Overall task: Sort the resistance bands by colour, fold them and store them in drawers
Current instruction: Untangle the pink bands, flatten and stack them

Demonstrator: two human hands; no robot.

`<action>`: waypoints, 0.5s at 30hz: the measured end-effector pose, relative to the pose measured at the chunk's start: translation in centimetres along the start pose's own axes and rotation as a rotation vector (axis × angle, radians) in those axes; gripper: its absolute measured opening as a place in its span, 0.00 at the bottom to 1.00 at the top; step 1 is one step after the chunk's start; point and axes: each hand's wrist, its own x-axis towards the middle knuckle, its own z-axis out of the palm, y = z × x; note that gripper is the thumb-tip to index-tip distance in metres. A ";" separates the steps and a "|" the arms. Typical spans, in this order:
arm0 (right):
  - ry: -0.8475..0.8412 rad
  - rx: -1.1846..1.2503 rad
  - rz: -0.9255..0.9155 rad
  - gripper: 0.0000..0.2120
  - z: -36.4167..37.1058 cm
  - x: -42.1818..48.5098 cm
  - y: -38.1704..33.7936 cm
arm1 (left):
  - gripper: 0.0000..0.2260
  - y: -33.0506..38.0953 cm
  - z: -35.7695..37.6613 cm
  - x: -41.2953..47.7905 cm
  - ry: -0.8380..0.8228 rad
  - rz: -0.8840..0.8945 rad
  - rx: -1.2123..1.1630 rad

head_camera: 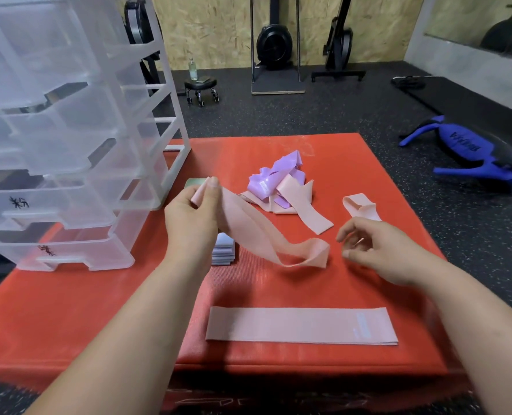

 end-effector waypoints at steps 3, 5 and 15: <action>-0.013 -0.079 -0.038 0.14 1.3 -0.3 -0.6 | 0.24 -0.1 0.3 -0.5 -0.040 0.006 0.039; -0.032 -0.112 -0.062 0.19 2.3 -0.2 -1.2 | 0.24 0.0 0.4 -0.9 -0.050 0.017 0.048; 0.148 -0.384 0.060 0.20 6.7 2.1 -1.4 | 0.23 0.5 0.7 -1.9 -0.055 0.007 0.087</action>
